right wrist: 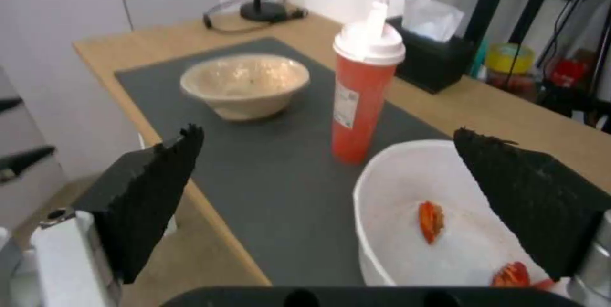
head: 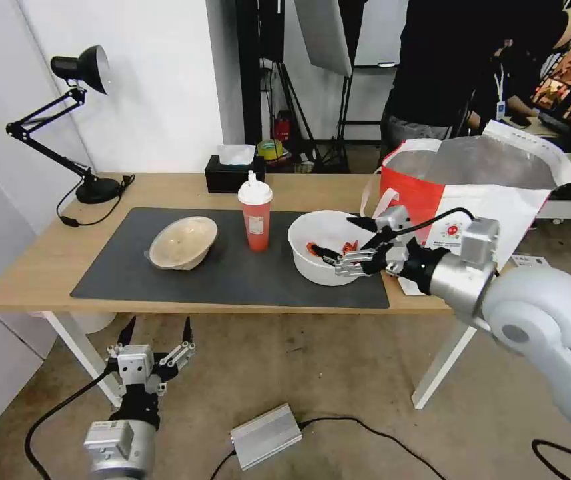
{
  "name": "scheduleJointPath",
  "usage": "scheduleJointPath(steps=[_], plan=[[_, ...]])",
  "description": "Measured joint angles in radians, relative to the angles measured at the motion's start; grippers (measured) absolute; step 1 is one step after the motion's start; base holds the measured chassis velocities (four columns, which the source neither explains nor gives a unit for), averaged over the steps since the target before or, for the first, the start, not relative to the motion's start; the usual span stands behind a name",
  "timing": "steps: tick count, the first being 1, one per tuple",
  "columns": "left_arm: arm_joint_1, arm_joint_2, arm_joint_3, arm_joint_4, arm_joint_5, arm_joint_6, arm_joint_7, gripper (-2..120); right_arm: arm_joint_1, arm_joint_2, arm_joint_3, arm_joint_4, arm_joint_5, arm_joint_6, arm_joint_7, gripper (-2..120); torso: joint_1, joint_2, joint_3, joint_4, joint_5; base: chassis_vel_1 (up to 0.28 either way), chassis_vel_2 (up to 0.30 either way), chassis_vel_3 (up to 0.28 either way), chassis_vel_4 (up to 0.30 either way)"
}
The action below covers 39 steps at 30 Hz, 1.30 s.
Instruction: Pick up the trash from the table and place it into the takeout bag.
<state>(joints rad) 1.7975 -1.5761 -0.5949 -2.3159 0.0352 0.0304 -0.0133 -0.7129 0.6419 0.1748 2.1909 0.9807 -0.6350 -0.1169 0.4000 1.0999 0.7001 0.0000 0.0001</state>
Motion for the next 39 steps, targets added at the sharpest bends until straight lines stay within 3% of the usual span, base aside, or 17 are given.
scheduleJointPath(steps=[6,14,30,39], plan=[[-0.005,-0.003,-0.002,0.007,-0.001,0.0,0.0,100,0.151,-0.014,-0.111,-0.065,0.003,-0.05,-0.007,100,0.0,0.0,0.0,0.0001,-0.0001,0.0,0.0,0.0,0.0],[-0.008,-0.002,-0.005,0.01,-0.003,0.0,-0.001,100,0.221,-0.011,-0.184,-0.123,0.0,-0.089,-0.029,100,0.0,0.0,0.0,0.0,-0.0001,0.0,0.0,0.0,0.0],[-0.012,-0.007,-0.012,0.014,-0.005,0.001,-0.001,100,0.383,0.004,-0.378,-0.248,-0.036,-0.089,-0.047,99,0.0,0.0,0.0,-0.0001,-0.0001,0.0,0.0,0.0,0.0],[-0.013,-0.009,-0.015,0.014,-0.006,0.001,-0.002,100,0.435,0.031,-0.434,-0.277,-0.033,-0.088,-0.031,99,0.0,0.0,0.0,0.0,-0.0002,0.0,0.0,0.0,0.0]])
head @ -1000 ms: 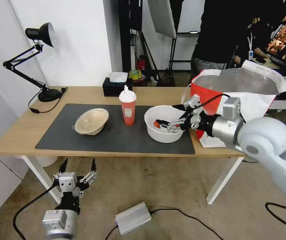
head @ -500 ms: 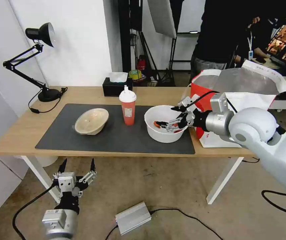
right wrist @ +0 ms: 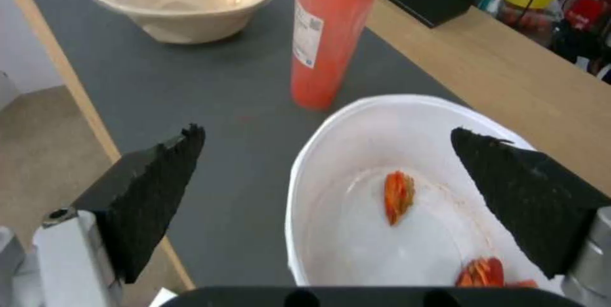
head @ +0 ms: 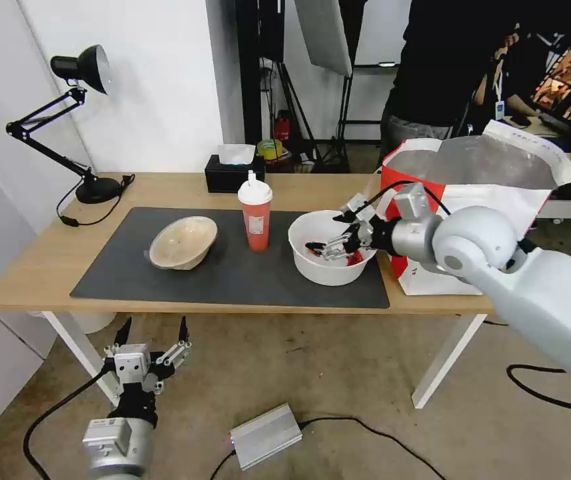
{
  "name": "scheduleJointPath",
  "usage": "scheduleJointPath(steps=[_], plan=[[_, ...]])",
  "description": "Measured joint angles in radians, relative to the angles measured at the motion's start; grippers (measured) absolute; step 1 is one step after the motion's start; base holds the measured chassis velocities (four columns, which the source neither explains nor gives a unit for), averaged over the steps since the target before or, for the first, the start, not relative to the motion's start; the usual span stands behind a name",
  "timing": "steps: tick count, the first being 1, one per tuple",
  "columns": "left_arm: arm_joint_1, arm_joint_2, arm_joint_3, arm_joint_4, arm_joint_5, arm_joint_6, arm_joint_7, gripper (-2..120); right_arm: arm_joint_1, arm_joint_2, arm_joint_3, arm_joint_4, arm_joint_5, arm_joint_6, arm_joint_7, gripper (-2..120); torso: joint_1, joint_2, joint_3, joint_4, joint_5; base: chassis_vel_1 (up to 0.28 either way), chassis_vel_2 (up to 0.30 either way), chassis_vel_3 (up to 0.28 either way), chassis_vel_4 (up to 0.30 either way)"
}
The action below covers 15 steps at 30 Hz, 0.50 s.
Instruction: Pick up the trash from the table and place it into the takeout bag.
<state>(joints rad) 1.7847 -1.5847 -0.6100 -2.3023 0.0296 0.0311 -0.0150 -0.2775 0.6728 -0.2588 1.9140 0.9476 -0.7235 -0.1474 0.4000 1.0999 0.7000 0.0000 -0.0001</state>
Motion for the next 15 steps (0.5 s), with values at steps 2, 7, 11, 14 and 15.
scheduleJointPath(steps=[2,7,11,14,15], plan=[[-0.001,-0.001,0.0,0.0,0.0,0.0,0.0,100,0.011,0.007,-0.013,-0.005,0.004,0.0,0.008,99,0.0,0.0,0.0,0.0001,0.0,0.0,0.0,0.0,0.0],[-0.004,-0.005,-0.002,0.0,0.0,0.002,0.0,100,0.056,0.041,-0.055,-0.033,0.017,0.0,0.035,99,0.0,0.0,0.0,0.0001,0.0,0.0,0.0,0.0,0.0],[-0.005,-0.007,-0.005,0.0,0.0,0.003,0.0,100,0.085,0.068,-0.094,-0.06,0.019,0.0,0.048,99,0.0,0.0,0.0,0.0,-0.0001,0.0,0.0,0.0,0.0],[-0.005,-0.007,-0.006,-0.001,-0.001,0.003,0.0,100,0.094,0.081,-0.115,-0.07,0.025,0.0,0.066,99,0.0,0.0,0.0,0.0,0.0,0.0,0.0,0.0,0.0],[-0.005,-0.007,-0.008,-0.001,-0.001,0.003,-0.001,100,0.099,0.086,-0.127,-0.073,0.028,0.0,0.079,99,0.0,0.0,0.0,0.0001,0.0,0.0,0.0,0.0,0.0]])
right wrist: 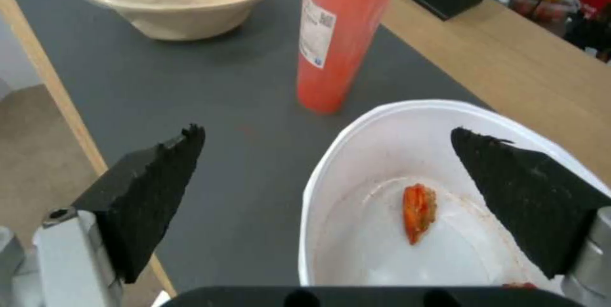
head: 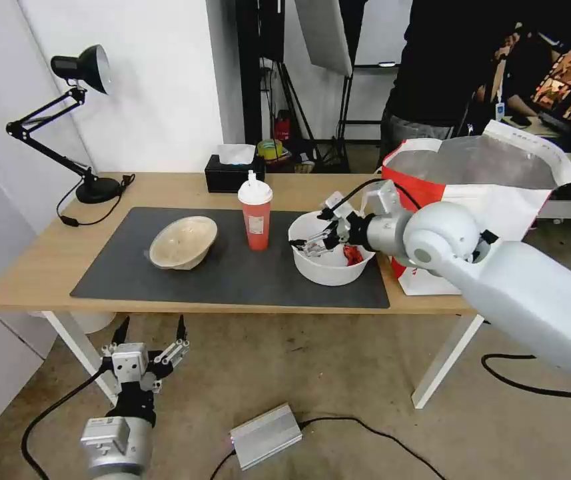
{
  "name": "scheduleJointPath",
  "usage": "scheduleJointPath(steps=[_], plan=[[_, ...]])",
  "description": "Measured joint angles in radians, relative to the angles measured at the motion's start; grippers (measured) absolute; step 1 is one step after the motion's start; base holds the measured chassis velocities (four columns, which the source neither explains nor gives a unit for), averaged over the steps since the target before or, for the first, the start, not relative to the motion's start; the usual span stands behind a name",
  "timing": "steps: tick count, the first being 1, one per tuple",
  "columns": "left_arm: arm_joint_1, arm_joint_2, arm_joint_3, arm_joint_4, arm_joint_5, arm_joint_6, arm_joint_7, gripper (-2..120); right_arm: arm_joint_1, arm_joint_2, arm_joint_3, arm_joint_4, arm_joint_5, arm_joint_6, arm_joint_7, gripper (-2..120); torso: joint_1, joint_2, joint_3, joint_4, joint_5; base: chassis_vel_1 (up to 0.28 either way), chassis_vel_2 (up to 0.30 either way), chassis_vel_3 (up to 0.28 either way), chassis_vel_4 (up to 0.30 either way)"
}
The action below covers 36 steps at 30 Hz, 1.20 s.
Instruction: Pick up the trash from the table and place it into the takeout bag.
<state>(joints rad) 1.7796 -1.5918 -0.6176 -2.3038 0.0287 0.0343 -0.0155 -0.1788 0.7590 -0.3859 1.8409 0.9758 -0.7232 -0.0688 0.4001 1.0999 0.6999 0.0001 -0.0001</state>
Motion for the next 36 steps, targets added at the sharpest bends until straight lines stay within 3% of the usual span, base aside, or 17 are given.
scheduleJointPath(steps=[20,36], plan=[[-0.001,0.0,-0.004,-0.003,0.0,0.001,0.0,100,-0.005,0.03,-0.103,-0.026,0.05,0.0,0.126,98,0.0,0.0,0.0,-0.0001,0.0001,0.0,0.0,0.0,0.0],[-0.001,0.0,-0.004,-0.003,-0.001,0.001,-0.001,100,-0.006,0.02,-0.128,-0.045,0.069,0.0,0.15,96,0.0,0.0,0.0,-0.0001,0.0001,0.0,0.0,0.0,0.0]])
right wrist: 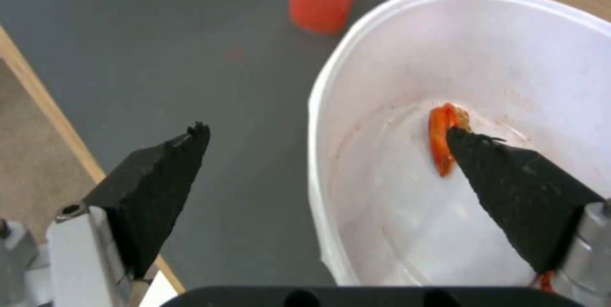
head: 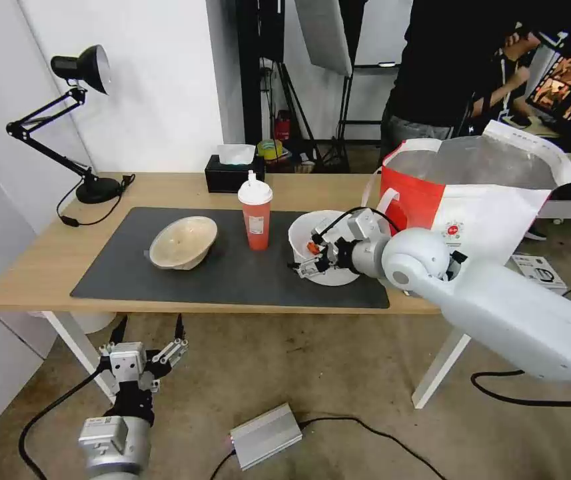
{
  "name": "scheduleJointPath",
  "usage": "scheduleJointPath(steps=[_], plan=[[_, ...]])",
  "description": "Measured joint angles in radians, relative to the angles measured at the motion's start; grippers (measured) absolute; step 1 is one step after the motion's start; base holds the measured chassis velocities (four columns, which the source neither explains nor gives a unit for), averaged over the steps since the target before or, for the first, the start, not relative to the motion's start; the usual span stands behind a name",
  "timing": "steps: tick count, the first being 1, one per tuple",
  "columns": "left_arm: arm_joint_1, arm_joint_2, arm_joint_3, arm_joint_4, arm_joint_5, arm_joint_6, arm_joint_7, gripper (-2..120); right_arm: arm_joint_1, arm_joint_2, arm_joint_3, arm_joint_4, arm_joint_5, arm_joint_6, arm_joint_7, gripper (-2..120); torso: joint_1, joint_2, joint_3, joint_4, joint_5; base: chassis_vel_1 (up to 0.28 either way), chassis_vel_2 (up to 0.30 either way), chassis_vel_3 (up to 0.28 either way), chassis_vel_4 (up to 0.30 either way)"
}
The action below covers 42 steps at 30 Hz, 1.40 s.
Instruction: Pick up the trash from the table and place it into the takeout bag.
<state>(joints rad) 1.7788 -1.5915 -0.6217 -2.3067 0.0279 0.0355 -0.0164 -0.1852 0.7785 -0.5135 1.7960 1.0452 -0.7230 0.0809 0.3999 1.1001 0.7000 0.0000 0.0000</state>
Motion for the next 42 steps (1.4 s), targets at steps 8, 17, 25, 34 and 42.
scheduleJointPath(steps=[8,17,25,34,42], plan=[[0.0,0.0,0.001,0.0,0.0,0.0,0.0,100,-0.005,-0.001,-0.01,-0.011,0.0,0.0,0.003,95,0.0,0.0,0.0,0.0,0.0,0.0,0.0,0.0,0.0],[0.0,0.0,0.002,0.001,0.0,0.0,0.0,100,-0.006,0.003,-0.015,-0.033,-0.004,0.0,0.003,95,0.0,0.0,0.0,0.0,0.0,0.0,0.0,0.0,0.0],[-0.002,0.001,0.002,0.006,0.0,0.0,0.0,100,-0.004,0.014,-0.021,-0.062,-0.009,0.0,0.003,95,0.0,0.0,0.0,0.0,0.0,0.0,0.0,0.0,0.0],[-0.005,0.003,0.002,0.01,0.0,0.0,0.0,100,0.007,0.023,-0.034,-0.088,-0.015,0.0,0.001,95,0.0,0.0,0.0,0.0,-0.0001,0.0,0.0,0.0,0.0],[-0.005,0.006,0.0,0.012,-0.003,-0.001,0.0,100,0.01,0.042,-0.04,-0.115,-0.03,0.0,-0.001,93,0.0,0.0,0.0,0.0,-0.0001,0.0,0.0,0.0,0.0]])
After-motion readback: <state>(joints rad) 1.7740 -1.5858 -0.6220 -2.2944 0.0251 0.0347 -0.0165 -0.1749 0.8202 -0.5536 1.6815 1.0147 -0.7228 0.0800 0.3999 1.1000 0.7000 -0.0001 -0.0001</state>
